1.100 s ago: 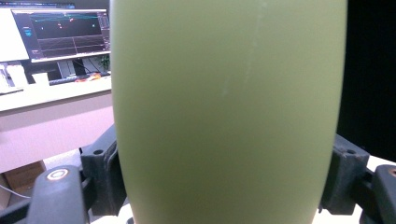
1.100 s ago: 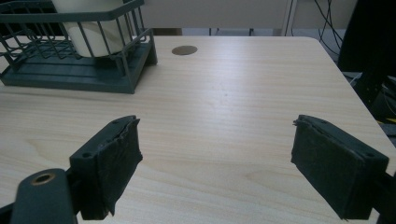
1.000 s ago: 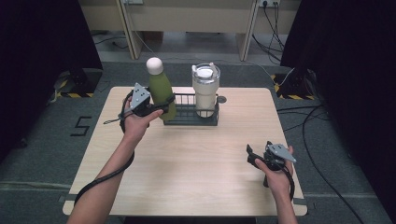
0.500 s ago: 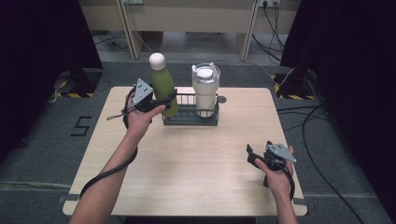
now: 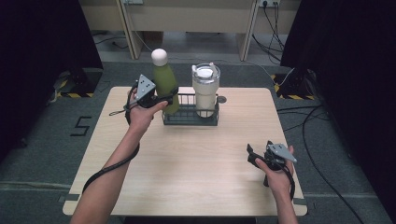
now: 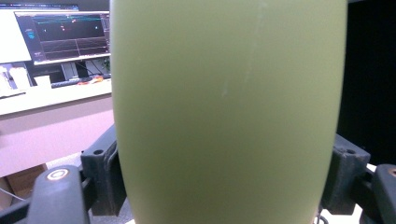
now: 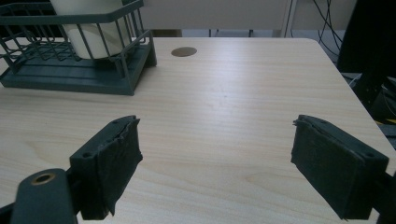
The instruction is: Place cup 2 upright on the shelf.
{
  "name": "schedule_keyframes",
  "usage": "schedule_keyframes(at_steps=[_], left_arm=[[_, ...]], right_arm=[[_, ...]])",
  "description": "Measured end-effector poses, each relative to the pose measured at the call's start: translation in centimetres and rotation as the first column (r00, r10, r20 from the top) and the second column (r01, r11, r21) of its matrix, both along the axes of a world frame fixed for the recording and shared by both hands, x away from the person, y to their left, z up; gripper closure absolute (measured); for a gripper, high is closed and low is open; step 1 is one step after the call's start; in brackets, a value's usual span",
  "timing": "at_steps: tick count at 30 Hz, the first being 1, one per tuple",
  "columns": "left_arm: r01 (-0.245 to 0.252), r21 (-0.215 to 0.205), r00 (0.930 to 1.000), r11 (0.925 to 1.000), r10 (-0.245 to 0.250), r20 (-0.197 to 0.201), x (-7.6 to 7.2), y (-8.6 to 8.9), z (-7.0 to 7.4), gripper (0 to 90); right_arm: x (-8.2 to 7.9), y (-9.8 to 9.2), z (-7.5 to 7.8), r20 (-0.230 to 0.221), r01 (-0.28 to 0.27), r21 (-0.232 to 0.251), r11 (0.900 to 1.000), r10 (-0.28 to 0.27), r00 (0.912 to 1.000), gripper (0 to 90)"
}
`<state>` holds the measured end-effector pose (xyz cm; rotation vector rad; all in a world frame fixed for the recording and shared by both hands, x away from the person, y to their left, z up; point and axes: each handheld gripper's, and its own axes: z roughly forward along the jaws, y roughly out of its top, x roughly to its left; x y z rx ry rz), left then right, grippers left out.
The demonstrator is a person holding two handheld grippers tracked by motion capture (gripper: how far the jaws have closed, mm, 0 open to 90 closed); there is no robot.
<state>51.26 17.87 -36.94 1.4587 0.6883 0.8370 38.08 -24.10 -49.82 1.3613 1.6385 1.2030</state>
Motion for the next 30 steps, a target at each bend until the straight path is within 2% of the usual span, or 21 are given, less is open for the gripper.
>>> schedule_keyframes(at_steps=[12, 13, 17, 20, 22, 30], left_arm=[[0.002, 0.0, 1.0, 1.0, -0.002, -0.005, 0.9, -0.7, 0.1, 20.3], [0.002, 0.005, 1.0, 1.0, -0.002, 0.006, 1.1, -0.8, 0.2, 20.2], [0.01, -0.003, 0.9999, 0.9999, -0.01, -0.005, 1.4, -1.1, 0.2, 20.2], [0.003, 0.0, 1.0, 1.0, -0.003, 0.007, 1.6, -1.1, 0.3, 20.3], [0.009, -0.011, 1.0, 0.9999, -0.009, -0.003, 1.7, -1.3, 0.3, 20.2], [0.006, -0.005, 0.9999, 1.0, -0.006, -0.01, 2.4, -1.7, 0.3, 20.3]], right_arm=[[0.0, 0.0, 0.0, 0.003, 0.003, 0.002, 1.0, -0.003, 1.0, 15.5], [0.0, 0.0, 0.0, 0.004, 0.002, 0.003, 1.0, -0.002, 1.0, 15.5], [0.0, -0.1, 0.0, 0.004, 0.002, 0.002, 1.0, -0.002, 1.0, 15.5], [0.0, -0.1, 0.0, 0.003, 0.003, 0.002, 1.0, -0.003, 1.0, 15.4], [0.0, -0.1, 0.0, 0.001, 0.002, -0.001, 1.0, -0.002, 1.0, 15.4], [0.0, -0.1, 0.0, 0.002, 0.001, 0.003, 1.0, -0.001, 1.0, 15.5]])
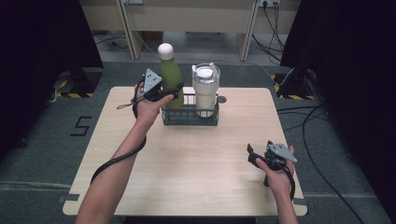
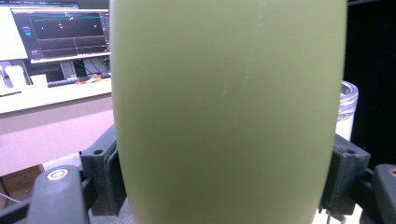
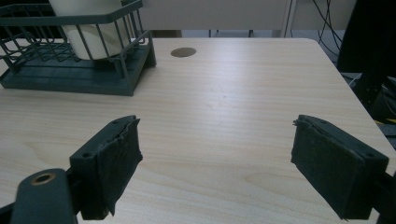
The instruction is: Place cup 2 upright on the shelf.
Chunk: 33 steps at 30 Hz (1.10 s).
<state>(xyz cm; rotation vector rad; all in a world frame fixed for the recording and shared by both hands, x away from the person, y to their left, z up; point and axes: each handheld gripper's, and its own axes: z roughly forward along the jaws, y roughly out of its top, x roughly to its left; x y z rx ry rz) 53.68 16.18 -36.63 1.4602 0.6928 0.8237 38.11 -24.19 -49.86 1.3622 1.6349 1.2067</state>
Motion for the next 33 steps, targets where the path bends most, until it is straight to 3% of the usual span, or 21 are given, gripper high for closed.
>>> schedule_keyframes(at_steps=[9, 13, 33], left_arm=[[-0.013, 0.006, 0.9999, 0.9999, 0.013, 0.001, 0.9, -0.3, 0.0, 20.2], [-0.017, -0.005, 0.9995, 0.9998, 0.017, -0.026, 1.4, -0.6, -0.5, 20.2], [-0.051, 0.013, 0.9961, 0.9986, 0.052, -0.071, 3.5, -1.1, -2.2, 20.2]], right_arm=[[0.0, 0.0, -0.1, -0.001, 0.0, 0.0, 1.0, 0.0, 1.0, 15.5], [0.0, 0.0, -0.1, 0.0, -0.002, 0.0, 1.0, 0.002, 1.0, 15.5], [0.1, 0.0, -0.3, -0.007, -0.007, 0.0, 1.0, 0.007, 0.9999, 15.4]])
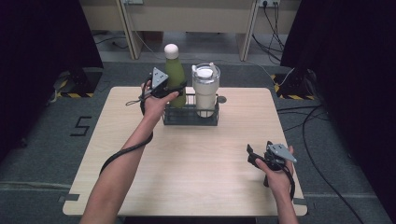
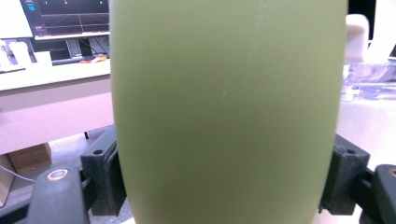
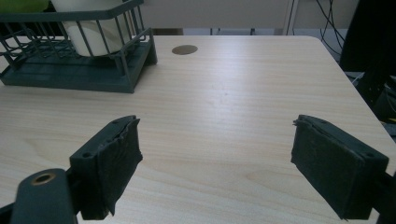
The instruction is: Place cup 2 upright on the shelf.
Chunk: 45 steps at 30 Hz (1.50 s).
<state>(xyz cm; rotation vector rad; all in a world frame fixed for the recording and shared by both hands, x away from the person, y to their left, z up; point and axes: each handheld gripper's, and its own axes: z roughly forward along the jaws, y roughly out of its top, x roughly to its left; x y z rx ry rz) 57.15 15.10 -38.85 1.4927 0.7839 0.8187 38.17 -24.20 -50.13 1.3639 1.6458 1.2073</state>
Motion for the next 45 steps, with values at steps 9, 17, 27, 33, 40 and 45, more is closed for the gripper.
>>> schedule_keyframes(at_steps=[9, 17, 27, 33, 40, 45], left_arm=[[0.001, 0.0, 0.9998, 1.0, -0.001, -0.019, 0.3, -0.5, -0.9, 20.2], [0.004, 0.011, 0.9994, 0.9999, -0.003, -0.034, 0.5, -0.9, -1.8, 20.2], [-0.002, 0.016, 0.9987, 0.9999, 0.003, -0.051, 0.6, -0.8, -2.8, 20.2], [0.0, 0.016, 0.9981, 0.9999, 0.001, -0.061, 0.6, -0.9, -3.4, 20.2], [-0.003, 0.01, 0.9976, 0.9999, 0.003, -0.069, 0.6, -0.9, -3.5, 20.2], [-0.007, 0.019, 0.9974, 0.9998, 0.008, -0.072, 0.7, -0.8, -3.7, 20.2]], right_arm=[[0.0, 0.1, -0.1, -0.004, -0.004, -0.002, 1.0, 0.004, 1.0, 15.5], [0.1, 0.0, -0.2, -0.006, -0.005, -0.001, 1.0, 0.005, 1.0, 15.5], [0.1, 0.1, -0.3, -0.009, -0.01, -0.005, 1.0, 0.01, 0.9999, 15.4], [0.1, 0.2, -0.3, -0.01, -0.012, -0.005, 1.0, 0.011, 0.9999, 15.5], [0.1, 0.1, -0.3, -0.01, -0.013, -0.005, 1.0, 0.013, 0.9999, 15.4], [0.1, 0.2, -0.2, -0.009, -0.014, -0.005, 1.0, 0.014, 0.9999, 15.5]])
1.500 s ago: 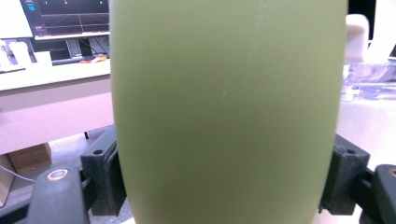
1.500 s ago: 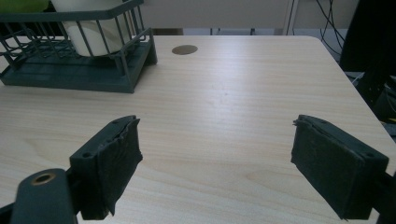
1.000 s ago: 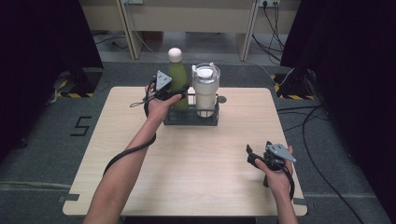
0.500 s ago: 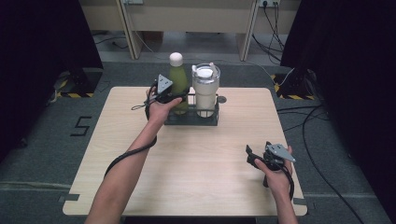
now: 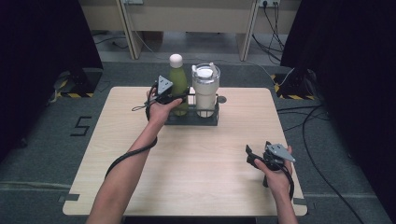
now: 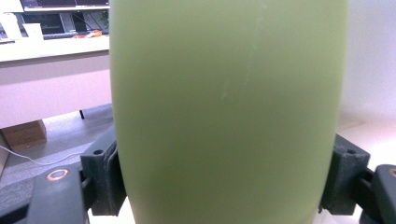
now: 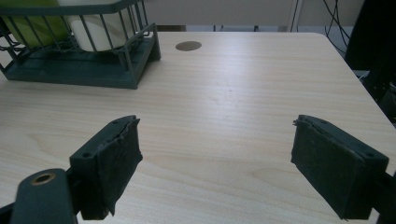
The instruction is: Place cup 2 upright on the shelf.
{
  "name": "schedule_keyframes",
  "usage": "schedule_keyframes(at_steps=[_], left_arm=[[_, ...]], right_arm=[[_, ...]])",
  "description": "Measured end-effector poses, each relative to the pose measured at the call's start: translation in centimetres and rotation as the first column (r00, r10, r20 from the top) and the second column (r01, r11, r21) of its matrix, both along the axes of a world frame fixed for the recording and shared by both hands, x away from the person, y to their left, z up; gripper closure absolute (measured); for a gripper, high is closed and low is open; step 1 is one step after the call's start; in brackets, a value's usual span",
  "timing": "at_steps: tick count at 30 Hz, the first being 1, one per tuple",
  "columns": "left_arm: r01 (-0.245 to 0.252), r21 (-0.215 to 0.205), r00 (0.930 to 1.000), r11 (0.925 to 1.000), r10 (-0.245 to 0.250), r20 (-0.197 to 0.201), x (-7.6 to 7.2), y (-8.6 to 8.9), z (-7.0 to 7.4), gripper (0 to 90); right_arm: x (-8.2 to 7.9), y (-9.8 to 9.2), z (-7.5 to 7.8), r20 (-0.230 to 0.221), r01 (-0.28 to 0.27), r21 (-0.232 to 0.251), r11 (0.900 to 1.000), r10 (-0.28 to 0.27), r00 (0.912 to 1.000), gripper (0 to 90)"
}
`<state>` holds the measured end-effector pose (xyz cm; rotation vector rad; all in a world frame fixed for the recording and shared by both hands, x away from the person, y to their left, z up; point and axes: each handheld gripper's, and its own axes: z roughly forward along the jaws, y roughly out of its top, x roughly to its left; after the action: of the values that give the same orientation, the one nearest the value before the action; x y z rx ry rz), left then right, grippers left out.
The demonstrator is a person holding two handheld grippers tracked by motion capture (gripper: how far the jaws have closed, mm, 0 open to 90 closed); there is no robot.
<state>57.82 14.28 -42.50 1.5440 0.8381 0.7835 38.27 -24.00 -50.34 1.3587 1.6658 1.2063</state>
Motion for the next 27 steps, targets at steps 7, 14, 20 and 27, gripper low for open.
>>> schedule_keyframes(at_steps=[7, 14, 20, 27], left_arm=[[0.006, 0.006, 1.0, 1.0, -0.006, -0.004, -0.01, 0.02, -0.02, 20.1], [0.013, 0.001, 0.9999, 0.9999, -0.013, -0.001, -0.05, 0.07, -0.12, 20.0], [0.017, 0.003, 0.9998, 0.9998, -0.017, -0.008, -0.04, 0.12, -0.05, 19.9], [0.018, 0.001, 0.9997, 0.9998, -0.018, -0.016, -0.02, 0.17, -0.01, 19.7]], right_arm=[[0.01, 0.09, -0.1, -0.003, -0.001, -0.003, 1.0, 0.001, 1.0, 15.4], [-0.08, 0.09, -0.06, 0.0, 0.0, -0.001, 1.0, 0.0, 1.0, 15.5], [-0.12, 0.25, -0.14, -0.004, -0.002, -0.002, 1.0, 0.002, 1.0, 15.4], [-0.17, 0.27, -0.11, -0.004, -0.003, -0.004, 1.0, 0.003, 1.0, 15.5]])
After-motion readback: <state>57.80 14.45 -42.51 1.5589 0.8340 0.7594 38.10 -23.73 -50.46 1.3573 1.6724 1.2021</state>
